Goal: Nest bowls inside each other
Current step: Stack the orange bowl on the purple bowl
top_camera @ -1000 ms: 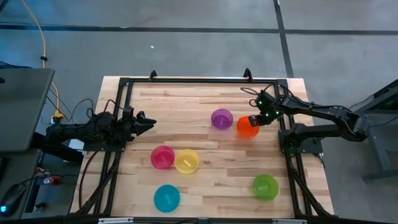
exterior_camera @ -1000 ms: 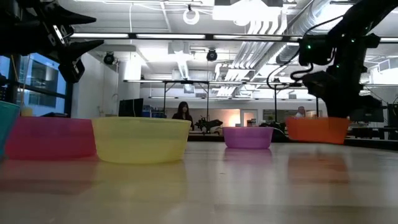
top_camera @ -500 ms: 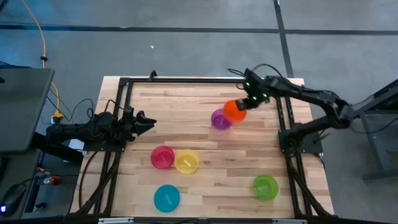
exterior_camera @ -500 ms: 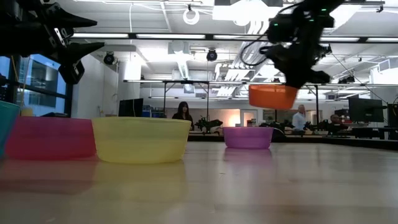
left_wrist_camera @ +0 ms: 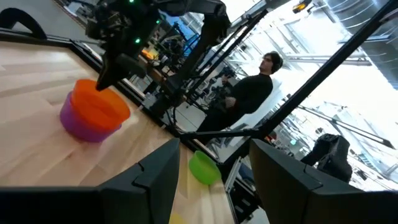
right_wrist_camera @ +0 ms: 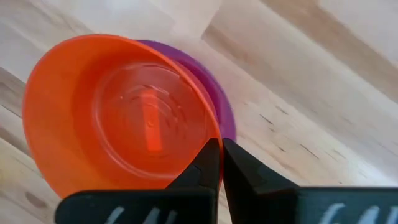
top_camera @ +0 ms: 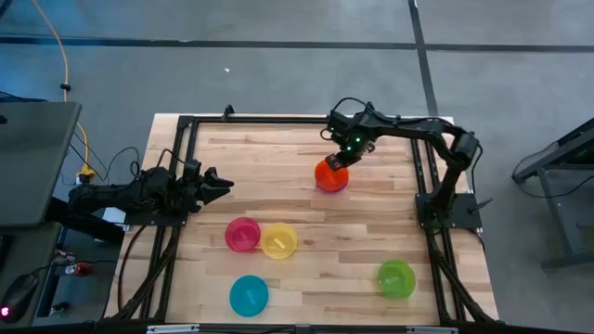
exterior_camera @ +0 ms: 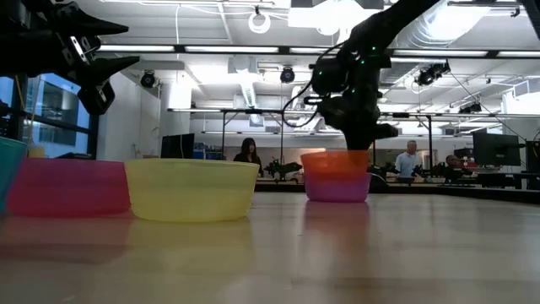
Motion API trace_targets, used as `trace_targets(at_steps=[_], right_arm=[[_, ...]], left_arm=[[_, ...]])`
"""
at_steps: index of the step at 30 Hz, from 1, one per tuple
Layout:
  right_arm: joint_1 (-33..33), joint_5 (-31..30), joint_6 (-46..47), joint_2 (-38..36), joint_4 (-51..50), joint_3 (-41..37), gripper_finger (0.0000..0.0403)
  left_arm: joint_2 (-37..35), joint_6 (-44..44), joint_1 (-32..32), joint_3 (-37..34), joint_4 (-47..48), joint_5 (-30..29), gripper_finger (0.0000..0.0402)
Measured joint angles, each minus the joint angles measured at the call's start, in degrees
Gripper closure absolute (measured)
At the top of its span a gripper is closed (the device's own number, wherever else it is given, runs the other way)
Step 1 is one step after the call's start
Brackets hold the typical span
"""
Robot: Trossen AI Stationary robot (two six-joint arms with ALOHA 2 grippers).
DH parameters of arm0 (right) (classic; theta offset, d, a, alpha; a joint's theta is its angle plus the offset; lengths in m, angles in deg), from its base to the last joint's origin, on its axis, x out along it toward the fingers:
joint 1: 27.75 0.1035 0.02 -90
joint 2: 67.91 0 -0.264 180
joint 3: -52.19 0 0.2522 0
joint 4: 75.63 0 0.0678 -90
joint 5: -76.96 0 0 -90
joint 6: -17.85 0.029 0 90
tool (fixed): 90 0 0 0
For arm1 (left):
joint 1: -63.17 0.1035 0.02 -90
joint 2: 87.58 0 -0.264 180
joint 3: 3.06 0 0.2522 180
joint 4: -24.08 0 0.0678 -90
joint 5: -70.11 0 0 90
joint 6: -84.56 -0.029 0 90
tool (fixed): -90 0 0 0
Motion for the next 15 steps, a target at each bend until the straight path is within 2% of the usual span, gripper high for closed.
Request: trace_targets(at_steps=[4, 7, 15], right_arm=[[0.9, 0.6, -0.4, 1.5, 0.5, 0.0, 0.0401], [1.3, 2.3, -0.5, 1.6, 1.0, 0.0, 0.0384], [4.0, 3.0, 0.9, 1.6, 3.6, 0.0, 0.0277]], left_arm=[[0.0, 0.0, 0.0, 0.0, 0.1, 0.0, 0.0218], [0.0, -0.3, 0.0, 0.0, 1.5, 0.0, 0.0218], [0.0, -0.4, 0.0, 0.0, 3.9, -0.2, 0.0218]])
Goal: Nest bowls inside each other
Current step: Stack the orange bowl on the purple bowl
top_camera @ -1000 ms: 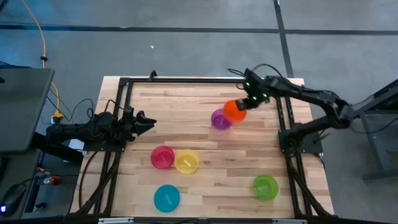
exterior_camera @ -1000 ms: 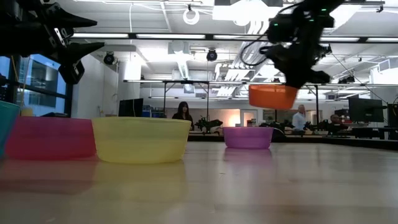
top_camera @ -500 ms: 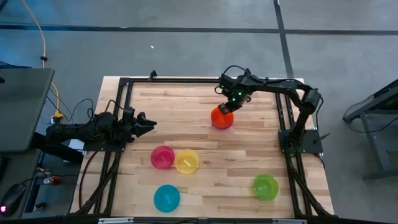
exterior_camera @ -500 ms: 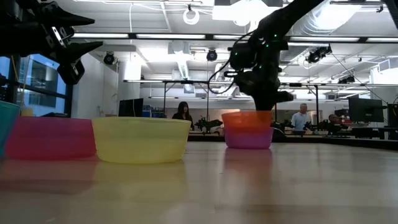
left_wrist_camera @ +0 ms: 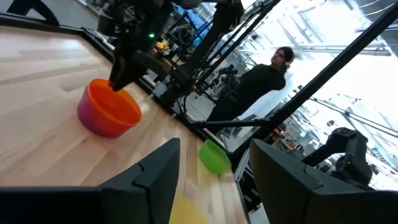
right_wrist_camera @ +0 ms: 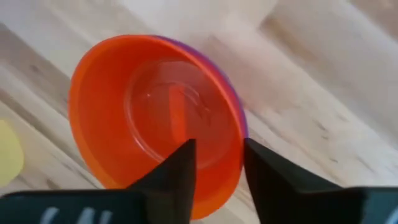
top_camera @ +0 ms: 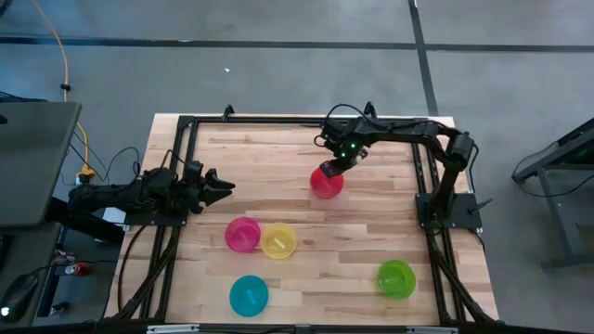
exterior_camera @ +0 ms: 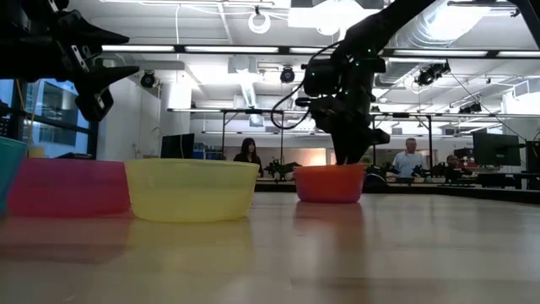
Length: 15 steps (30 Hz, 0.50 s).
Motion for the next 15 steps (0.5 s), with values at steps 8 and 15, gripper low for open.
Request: trace_targets(at_steps=[8, 15], right_arm=[[3.4, -1.4, 1.7, 0.0, 1.3, 0.0, 0.0256], [6.3, -1.7, 2.9, -0.1, 1.4, 0.0, 0.0258]], left_arm=[[0.0, 0.0, 0.0, 0.0, 0.0, 0.0, 0.0218], [0.0, 0.0, 0.0, 0.0, 0.0, 0.0, 0.0218]])
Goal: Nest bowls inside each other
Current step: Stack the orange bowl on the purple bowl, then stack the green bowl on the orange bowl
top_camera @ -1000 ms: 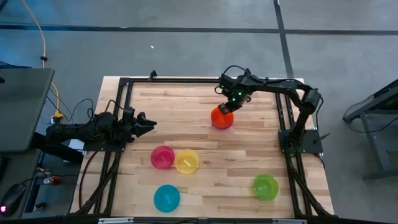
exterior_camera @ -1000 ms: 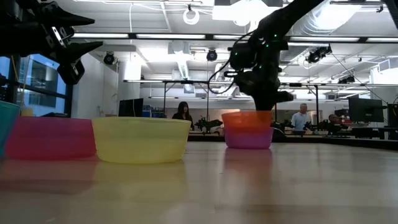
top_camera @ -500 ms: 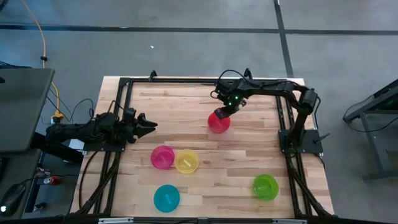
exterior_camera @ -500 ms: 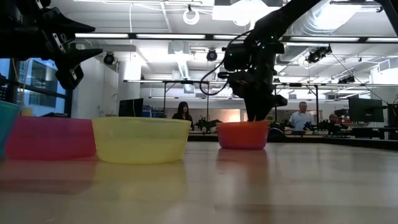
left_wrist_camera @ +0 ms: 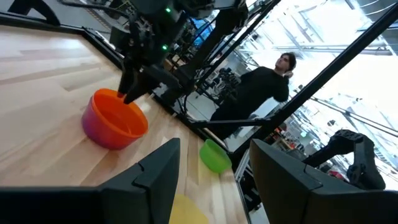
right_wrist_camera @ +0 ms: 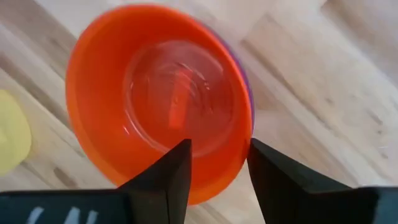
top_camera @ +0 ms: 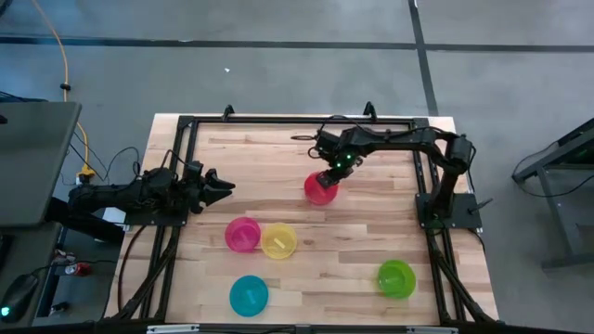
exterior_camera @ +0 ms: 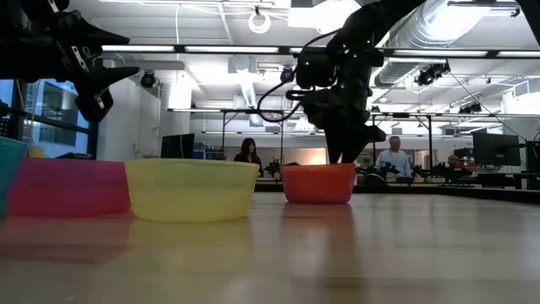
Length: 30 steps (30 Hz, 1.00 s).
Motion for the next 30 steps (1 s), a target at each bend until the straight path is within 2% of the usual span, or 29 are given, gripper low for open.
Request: trace_targets(at_steps=[10, 16, 20, 25, 30], right_arm=[[-0.4, -6.5, 0.4, -7.3, -2.5, 3.9, 0.0258], [1.1, -4.3, 0.6, -9.7, -6.9, 3.8, 0.0258], [6.6, -0.6, -2.7, -10.6, -17.8, 3.8, 0.0258], [15.6, -1.0, -2.8, -13.4, -33.0, 3.7, 0.0258], [24.7, -2.2, 4.7, -17.3, -35.3, 3.7, 0.0258]], left_arm=[[0.0, 0.5, 0.0, 0.0, 1.7, 0.0, 0.0218], [0.9, 3.9, -0.1, 0.0, 1.5, 1.7, 0.0218], [3.8, 5.3, -0.1, 0.0, 0.8, 6.2, 0.0218], [8.2, 4.8, -0.8, 0.0, 0.6, 6.6, 0.0218], [11.2, 2.9, -0.9, 0.0, 0.7, 6.4, 0.0218]])
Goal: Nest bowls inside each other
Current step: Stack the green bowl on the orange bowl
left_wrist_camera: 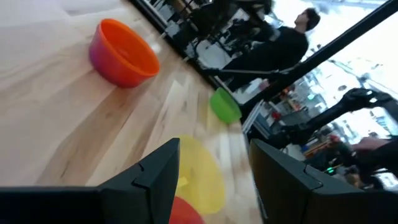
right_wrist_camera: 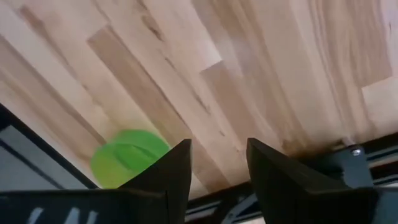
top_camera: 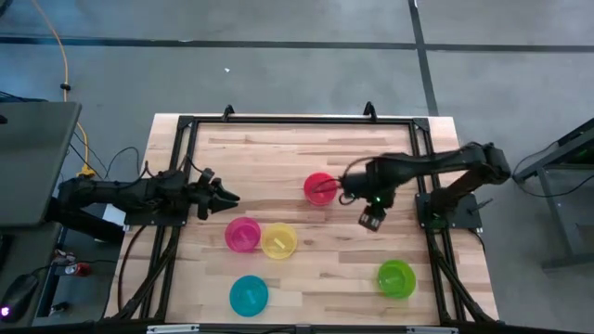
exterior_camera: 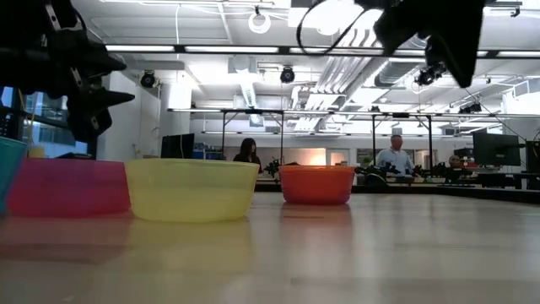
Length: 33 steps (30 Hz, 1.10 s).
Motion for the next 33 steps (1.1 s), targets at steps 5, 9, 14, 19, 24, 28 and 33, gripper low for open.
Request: trace_targets(at_steps=[5, 9, 14, 19, 24, 28, 33], right_arm=[[8.7, -2.2, 7.8, -1.9, 0.5, 0.0, 0.0258], [15.5, -3.5, 11.1, -2.4, 1.8, -1.8, 0.0257], [24.2, 1.0, 13.9, -2.4, 4.8, -7.4, 0.0258], [31.0, 3.3, 18.0, -2.4, 7.3, -11.3, 0.0258], [36.1, 2.7, 21.4, -2.4, 18.2, -14.8, 0.0259], [39.0, 2.7, 27.8, -2.4, 23.3, -18.8, 0.0259], [41.8, 2.6, 36.6, -4.2, 27.6, -24.2, 0.0259]], left_arm=[[0.7, -2.2, 0.0, 0.0, -0.1, -0.1, 0.0218], [0.7, -3.2, 0.0, 0.0, -0.1, -0.1, 0.0218], [0.7, -3.3, 0.0, 0.0, -0.4, -0.2, 0.0218], [0.7, -2.3, 0.0, 0.0, -0.5, -0.1, 0.0218], [0.7, -1.4, 0.0, 0.0, -0.9, -0.2, 0.0218], [0.7, -0.9, 0.0, 0.0, -0.9, -0.2, 0.0218], [0.7, -0.3, 0.0, 0.0, -0.9, -0.7, 0.0218]])
